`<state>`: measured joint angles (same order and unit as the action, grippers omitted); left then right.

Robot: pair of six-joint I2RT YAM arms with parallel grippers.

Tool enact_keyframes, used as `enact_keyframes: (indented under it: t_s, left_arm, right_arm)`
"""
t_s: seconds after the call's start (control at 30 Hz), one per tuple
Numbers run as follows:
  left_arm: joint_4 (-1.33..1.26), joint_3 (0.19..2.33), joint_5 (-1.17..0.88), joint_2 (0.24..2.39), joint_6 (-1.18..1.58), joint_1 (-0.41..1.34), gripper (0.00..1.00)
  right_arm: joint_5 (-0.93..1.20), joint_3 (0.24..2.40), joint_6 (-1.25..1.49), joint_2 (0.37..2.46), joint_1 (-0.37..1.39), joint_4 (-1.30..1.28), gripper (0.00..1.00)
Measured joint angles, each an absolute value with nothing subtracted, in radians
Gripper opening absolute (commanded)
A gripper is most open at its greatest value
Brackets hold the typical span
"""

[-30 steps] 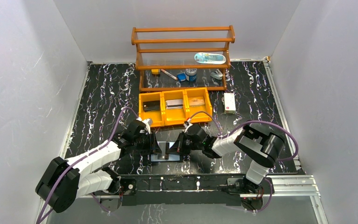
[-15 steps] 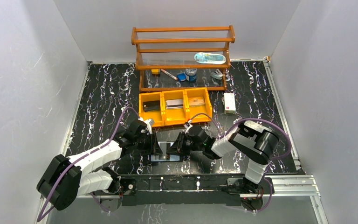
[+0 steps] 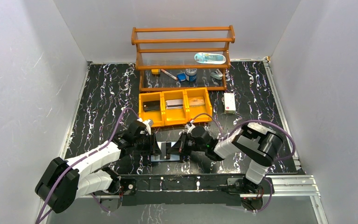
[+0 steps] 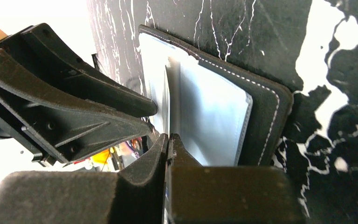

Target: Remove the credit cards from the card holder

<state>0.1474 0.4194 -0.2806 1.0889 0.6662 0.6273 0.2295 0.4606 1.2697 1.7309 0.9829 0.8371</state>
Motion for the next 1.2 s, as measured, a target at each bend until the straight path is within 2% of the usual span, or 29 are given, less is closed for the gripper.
enact_keyframes:
  t_s: [0.47,0.67,0.87,1.2]
  left_arm:
    - [0.147,0.419,-0.273,1.091,0.667,0.629,0.28]
    - [0.146,0.420,-0.274,1.090,0.666,0.629,0.31]
    - [0.147,0.427,-0.278,1.090,0.666,0.631,0.39]
    - [0.264,0.512,-0.192,1.062,0.632,0.632,0.77]
  right_arm:
    - [0.200,0.441,1.200,1.622,0.983,0.740,0.00]
    - [0.181,0.439,1.161,1.568,0.983,0.678,0.00]
    - [0.161,0.439,1.131,1.535,0.983,0.606,0.00]
    - [0.092,0.445,1.011,1.359,0.982,0.462,0.00]
